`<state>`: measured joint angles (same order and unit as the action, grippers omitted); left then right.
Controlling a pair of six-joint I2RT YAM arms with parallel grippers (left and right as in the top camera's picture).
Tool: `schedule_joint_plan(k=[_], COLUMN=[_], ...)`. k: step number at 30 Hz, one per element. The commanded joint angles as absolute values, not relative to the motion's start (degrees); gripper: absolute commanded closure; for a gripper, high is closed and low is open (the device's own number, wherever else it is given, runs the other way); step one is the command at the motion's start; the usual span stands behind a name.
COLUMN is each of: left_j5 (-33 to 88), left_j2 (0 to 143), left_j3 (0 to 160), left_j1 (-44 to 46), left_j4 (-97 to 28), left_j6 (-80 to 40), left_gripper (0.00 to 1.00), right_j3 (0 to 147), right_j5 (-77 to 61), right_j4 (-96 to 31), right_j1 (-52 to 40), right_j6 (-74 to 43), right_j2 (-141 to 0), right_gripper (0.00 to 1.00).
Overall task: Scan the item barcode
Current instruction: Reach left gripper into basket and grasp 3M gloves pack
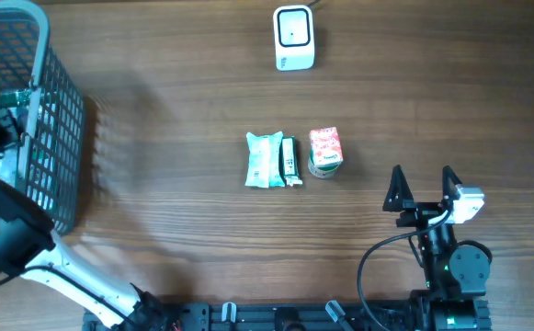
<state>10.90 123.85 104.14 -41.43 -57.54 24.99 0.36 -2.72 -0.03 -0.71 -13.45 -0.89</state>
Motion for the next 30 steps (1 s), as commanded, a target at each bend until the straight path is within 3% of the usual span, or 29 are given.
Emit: schedule_joint_plan(k=[1, 13, 14, 15, 16, 18, 24, 30], left_j5=[11.9, 6.5, 6.5, 6.5, 6.5, 6.5, 10.2, 15.9], left_j2=[125.7, 134.6, 134.9, 135.0, 135.0, 135.0, 135.0, 129.0], left_j3=[103.0, 101.8, 101.2, 100.1, 99.2, 97.9, 95.8, 101.5], left_j1=[-39.1, -38.5, -38.5, -38.5, -38.5, -38.5, -38.5, -38.7], left_j4=[-56.4, -55.9, -55.5, -54.6, -53.8, -52.9, -51.3, -53.8], left_j6=[31.1, 27.6, 27.6, 27.6, 27.6, 27.6, 24.5, 15.1], left_gripper=[0.0, 0.01, 0.09, 0.26, 0.55, 0.87, 0.96, 0.96], right_j3=[0.3, 0.3, 0.3, 0.3, 0.3, 0.3, 0.3, 0.3], right_j5=[-2.6, -2.6, -2.6, -2.6, -2.6, -2.6, -2.6, -2.6], right_j4=[0.1, 0.1, 0.1, 0.1, 0.1, 0.1, 0.1, 0.1], right_j1=[-1.1, -1.1, -1.1, -1.1, -1.1, -1.1, -1.1, -1.1], right_j6=[-13.6, -13.6, -13.6, -13.6, -13.6, -13.6, -13.6, -13.6], right_j2=[-0.4, -0.4, -0.4, -0.4, -0.4, -0.4, -0.4, -0.4], right_gripper=[0.0, 0.0, 0.0, 0.0, 0.0, 0.0, 0.0, 0.0])
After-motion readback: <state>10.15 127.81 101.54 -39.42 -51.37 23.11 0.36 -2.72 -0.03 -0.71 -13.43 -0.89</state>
